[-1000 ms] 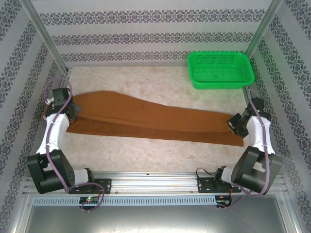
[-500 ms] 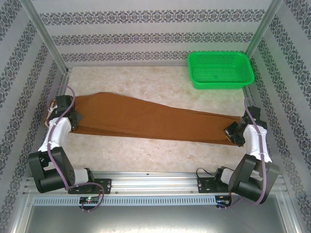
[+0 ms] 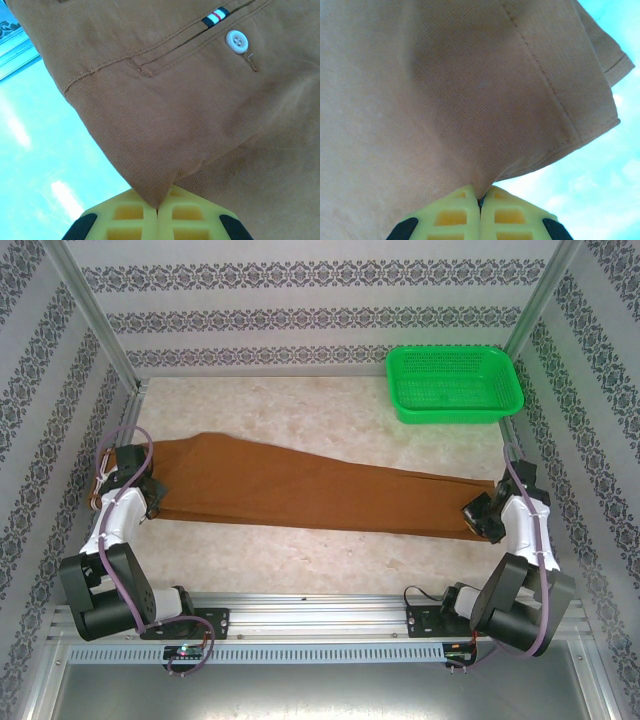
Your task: Roll up the long pants
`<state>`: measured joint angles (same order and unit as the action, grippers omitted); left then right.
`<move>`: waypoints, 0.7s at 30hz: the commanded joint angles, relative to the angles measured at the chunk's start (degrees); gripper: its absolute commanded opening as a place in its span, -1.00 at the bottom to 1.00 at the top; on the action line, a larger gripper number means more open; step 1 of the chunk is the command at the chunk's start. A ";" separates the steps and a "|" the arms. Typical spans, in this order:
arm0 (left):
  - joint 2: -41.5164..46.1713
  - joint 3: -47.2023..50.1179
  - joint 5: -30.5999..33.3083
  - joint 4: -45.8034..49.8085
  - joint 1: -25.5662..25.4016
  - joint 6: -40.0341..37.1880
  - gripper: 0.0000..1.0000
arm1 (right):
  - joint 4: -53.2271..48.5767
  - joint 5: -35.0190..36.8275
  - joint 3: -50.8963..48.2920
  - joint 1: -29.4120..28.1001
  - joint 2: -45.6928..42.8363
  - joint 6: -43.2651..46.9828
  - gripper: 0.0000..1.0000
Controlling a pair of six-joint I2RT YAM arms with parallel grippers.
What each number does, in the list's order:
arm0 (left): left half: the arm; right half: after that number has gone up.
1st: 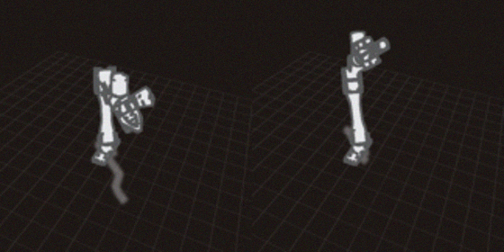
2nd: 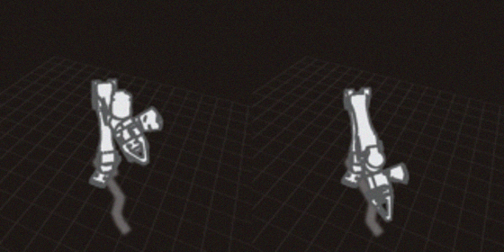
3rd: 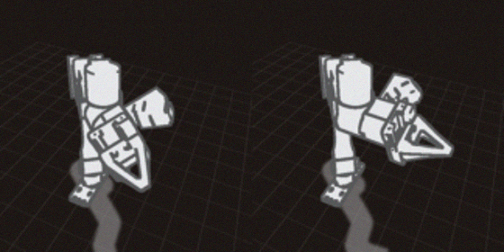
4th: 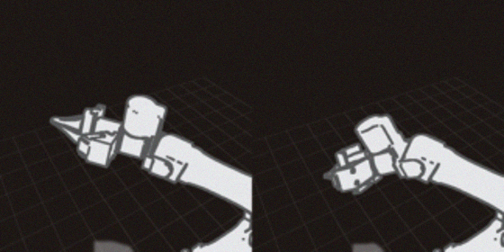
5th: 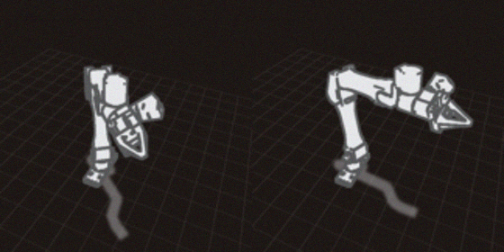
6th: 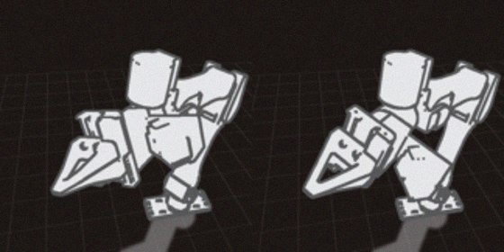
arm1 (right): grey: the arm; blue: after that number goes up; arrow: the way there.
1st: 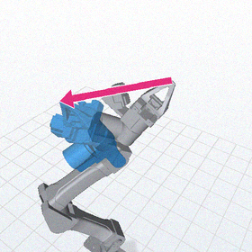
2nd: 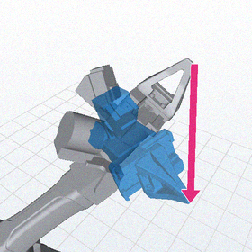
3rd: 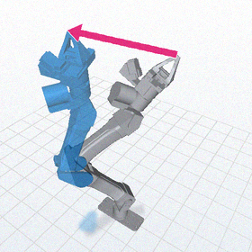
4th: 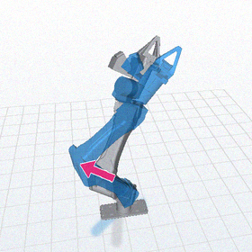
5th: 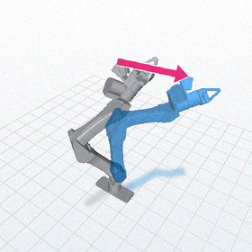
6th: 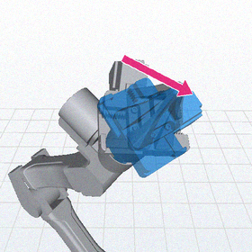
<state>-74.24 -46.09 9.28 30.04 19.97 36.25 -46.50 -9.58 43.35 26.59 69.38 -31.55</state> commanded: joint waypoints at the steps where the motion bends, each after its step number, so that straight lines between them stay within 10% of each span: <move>1: -0.78 -2.48 3.09 0.91 1.41 0.60 -1.00 | -1.20 5.10 0.31 2.83 1.22 -0.28 -1.00; 5: 0.25 -2.70 2.53 2.09 2.92 1.06 -1.00 | -0.90 6.47 0.28 8.17 1.62 -0.64 -1.00; 12: -0.35 -7.27 -3.01 2.69 2.98 0.04 -0.31 | 3.11 2.46 1.15 8.94 3.85 -0.46 0.89; 21: 1.13 -14.69 -8.44 2.57 0.37 -2.86 0.07 | 5.29 5.83 7.31 -7.78 2.69 0.78 0.91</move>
<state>-75.22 -58.74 1.83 32.56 21.67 35.00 -41.78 -6.66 48.36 23.53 71.05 -31.35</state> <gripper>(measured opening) 0.531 0.955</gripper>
